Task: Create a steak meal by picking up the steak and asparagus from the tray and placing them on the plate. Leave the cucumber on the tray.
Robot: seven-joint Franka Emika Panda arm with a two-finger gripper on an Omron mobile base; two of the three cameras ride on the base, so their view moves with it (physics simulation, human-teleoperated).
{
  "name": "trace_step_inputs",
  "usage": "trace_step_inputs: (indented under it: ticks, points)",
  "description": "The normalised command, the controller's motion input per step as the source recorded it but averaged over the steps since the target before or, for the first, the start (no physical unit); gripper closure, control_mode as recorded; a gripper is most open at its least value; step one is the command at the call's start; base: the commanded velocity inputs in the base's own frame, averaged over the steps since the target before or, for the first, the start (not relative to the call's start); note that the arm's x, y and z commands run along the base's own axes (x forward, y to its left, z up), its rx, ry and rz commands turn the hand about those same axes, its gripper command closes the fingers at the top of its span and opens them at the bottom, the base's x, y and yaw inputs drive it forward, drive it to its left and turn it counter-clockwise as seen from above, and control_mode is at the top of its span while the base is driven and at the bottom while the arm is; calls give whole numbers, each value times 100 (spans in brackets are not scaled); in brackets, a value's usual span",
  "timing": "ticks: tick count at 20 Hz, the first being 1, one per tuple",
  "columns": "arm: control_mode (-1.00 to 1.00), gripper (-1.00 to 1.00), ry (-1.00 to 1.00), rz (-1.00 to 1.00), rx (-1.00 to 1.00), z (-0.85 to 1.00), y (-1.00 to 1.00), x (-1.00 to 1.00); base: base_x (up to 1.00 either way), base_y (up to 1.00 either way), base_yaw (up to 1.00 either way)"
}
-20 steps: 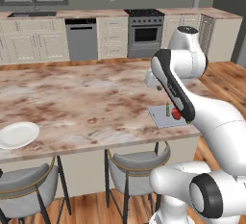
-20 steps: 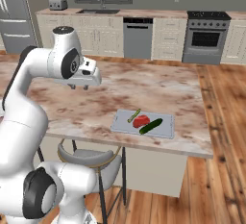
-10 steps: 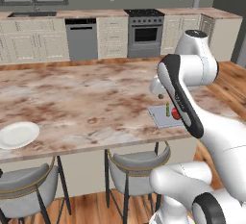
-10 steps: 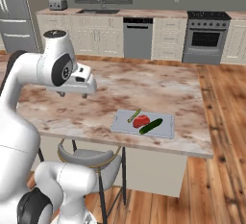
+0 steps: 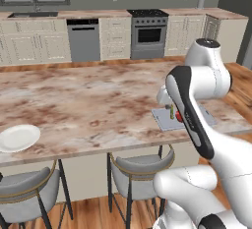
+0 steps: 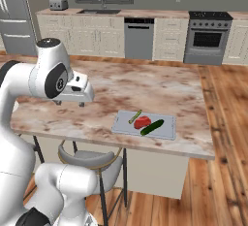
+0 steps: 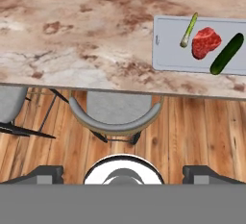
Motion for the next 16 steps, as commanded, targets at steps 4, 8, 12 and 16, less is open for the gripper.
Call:
trace_step_inputs:
  ticks: [4,8,12,16]
  points:
    - [-100,-100,0,0,0,-6,1,0,0,0,0]
    - [-100,-100,0,0,0,0,0,0,0,0,0]
    - [-100,-100,0,0,0,0,0,0,0,0,0]
    - [-100,-100,0,0,0,0,0,0,0,0,0]
